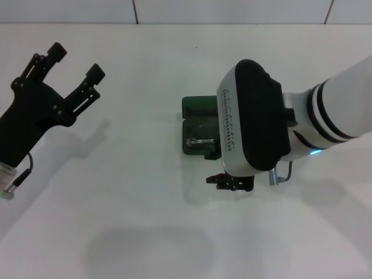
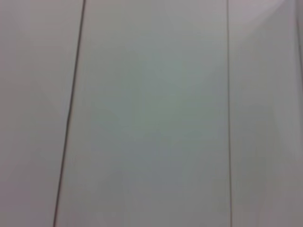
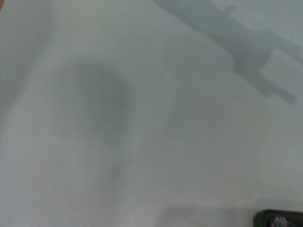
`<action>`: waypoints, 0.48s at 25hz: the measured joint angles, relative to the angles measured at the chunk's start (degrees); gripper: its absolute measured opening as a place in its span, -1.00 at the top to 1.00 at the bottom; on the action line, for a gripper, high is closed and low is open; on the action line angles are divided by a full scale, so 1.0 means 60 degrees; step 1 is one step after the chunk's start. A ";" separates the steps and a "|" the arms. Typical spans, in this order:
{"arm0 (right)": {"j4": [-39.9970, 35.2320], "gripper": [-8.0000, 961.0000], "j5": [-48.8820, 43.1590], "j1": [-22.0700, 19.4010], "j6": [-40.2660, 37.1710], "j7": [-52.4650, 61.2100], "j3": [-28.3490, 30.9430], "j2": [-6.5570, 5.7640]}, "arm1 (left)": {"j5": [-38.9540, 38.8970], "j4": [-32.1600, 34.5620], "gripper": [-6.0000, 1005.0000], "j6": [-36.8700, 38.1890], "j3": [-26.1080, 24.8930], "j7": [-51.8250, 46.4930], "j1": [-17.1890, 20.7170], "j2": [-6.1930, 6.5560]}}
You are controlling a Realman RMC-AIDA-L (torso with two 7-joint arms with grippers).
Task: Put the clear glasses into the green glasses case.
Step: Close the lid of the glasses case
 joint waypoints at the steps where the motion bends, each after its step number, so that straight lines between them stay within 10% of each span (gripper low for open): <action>1: 0.0000 0.20 0.0095 -0.0008 0.0005 -0.0047 0.0048 0.0000 | -0.0048 -0.0011 -0.73 -0.0013 -0.0004 0.0043 0.0044 -0.0019; 12: 0.0172 0.20 0.1545 -0.0276 -0.0343 -0.1360 0.1349 -0.0012 | -0.0171 0.0008 -0.73 0.0002 -0.0020 0.0183 0.0207 -0.0149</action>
